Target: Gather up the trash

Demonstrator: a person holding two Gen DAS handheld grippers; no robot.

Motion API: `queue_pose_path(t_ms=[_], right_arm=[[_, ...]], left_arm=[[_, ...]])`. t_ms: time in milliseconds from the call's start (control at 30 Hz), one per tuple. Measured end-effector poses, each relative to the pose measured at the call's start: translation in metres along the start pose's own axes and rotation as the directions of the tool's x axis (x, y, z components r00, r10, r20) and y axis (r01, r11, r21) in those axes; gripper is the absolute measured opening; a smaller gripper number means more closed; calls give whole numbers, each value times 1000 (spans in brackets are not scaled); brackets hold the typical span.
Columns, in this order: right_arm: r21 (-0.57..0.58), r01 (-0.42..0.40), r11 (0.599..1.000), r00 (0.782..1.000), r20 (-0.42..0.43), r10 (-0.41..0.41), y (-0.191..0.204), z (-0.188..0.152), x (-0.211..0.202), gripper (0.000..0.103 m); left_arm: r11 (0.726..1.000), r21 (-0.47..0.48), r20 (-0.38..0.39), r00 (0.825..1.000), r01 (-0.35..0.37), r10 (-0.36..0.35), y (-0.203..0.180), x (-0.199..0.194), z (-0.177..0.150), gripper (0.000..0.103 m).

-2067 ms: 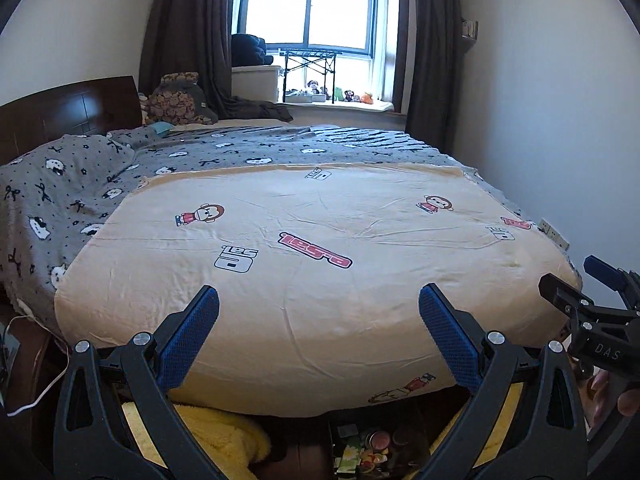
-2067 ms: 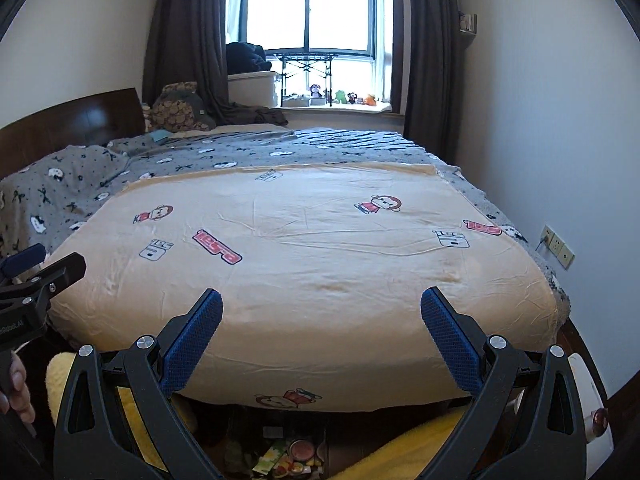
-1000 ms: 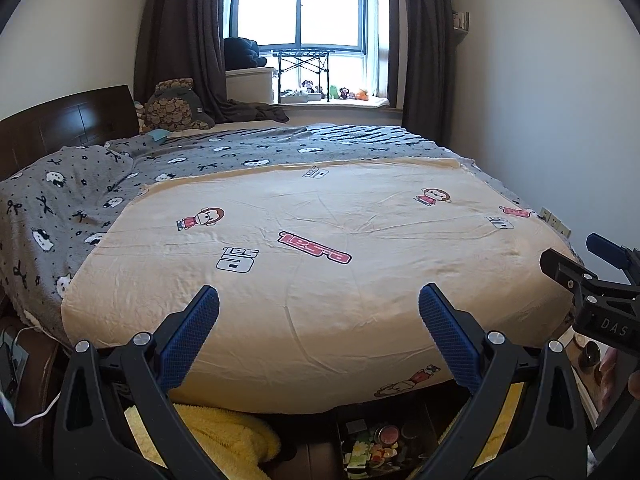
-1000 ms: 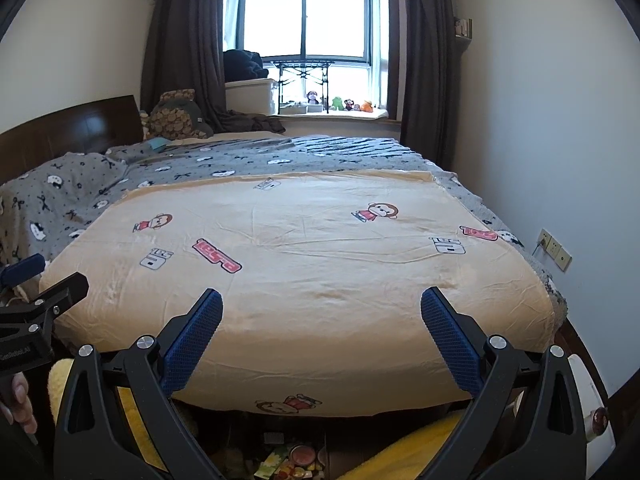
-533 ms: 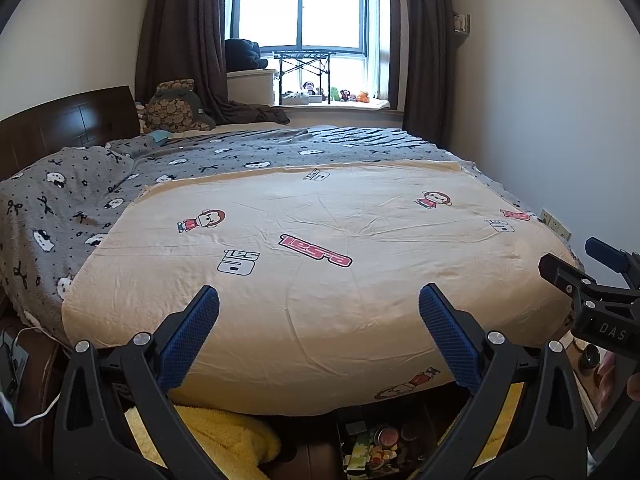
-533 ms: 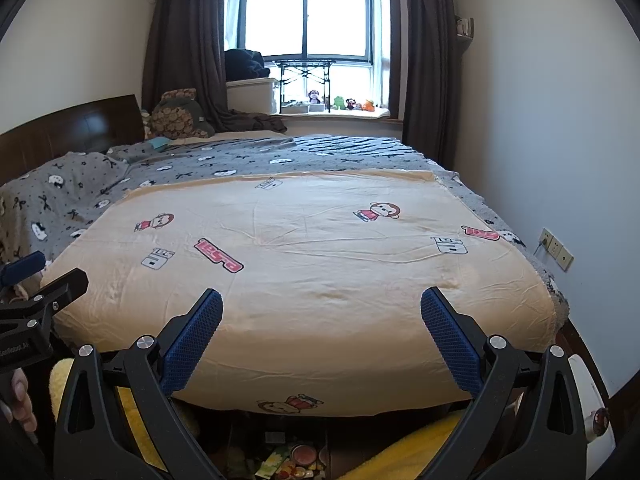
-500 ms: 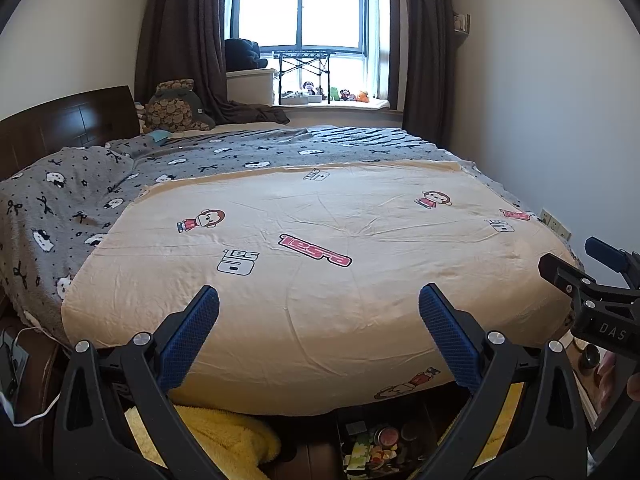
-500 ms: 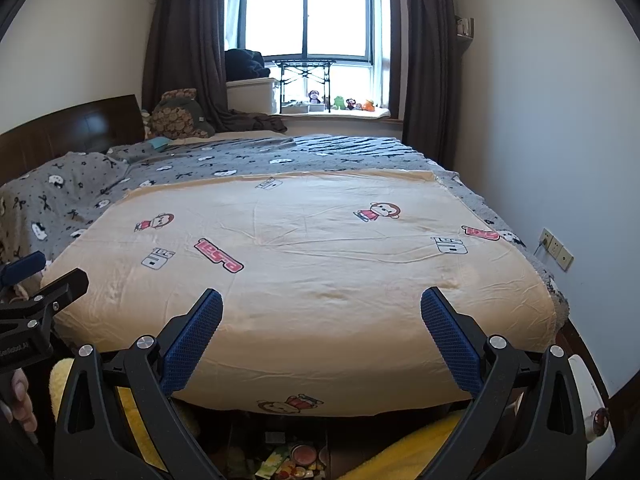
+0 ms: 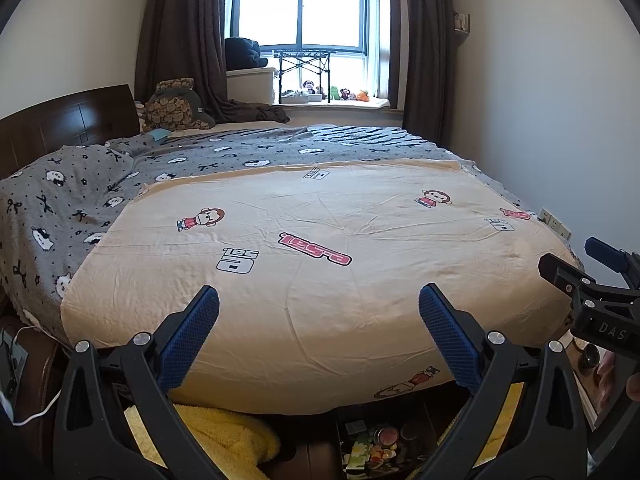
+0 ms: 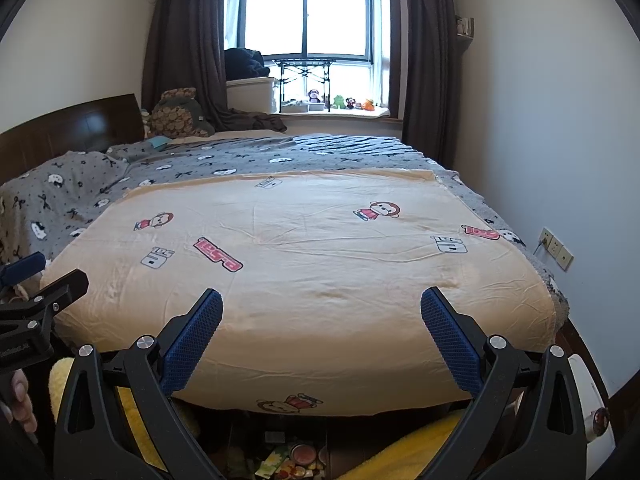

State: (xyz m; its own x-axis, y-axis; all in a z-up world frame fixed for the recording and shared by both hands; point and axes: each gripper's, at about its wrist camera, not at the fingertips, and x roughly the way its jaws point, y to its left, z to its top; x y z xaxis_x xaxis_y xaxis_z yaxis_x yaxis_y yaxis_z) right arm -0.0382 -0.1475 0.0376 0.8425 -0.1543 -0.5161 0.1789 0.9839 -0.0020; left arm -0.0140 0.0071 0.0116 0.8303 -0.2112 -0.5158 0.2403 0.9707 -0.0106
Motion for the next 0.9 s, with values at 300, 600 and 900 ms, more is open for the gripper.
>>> queue_pose_path(t_ms=[300,600,900], right_arm=[[3,3,1000,1000,3,-3,-1,-2,-1,99],[3,2,1000,1000,3,-2,0,-2,-1,99],[4,4,1000,1000,0,-4,1,-2,-1,99]], left_arm=[[1000,-3,7,1000,-2,2,2,0,0,95],[1000,-4,13,1000,-3,3,3,-3,1,95],[1000,-3,12,1000,-3,3,3,-3,0,95]])
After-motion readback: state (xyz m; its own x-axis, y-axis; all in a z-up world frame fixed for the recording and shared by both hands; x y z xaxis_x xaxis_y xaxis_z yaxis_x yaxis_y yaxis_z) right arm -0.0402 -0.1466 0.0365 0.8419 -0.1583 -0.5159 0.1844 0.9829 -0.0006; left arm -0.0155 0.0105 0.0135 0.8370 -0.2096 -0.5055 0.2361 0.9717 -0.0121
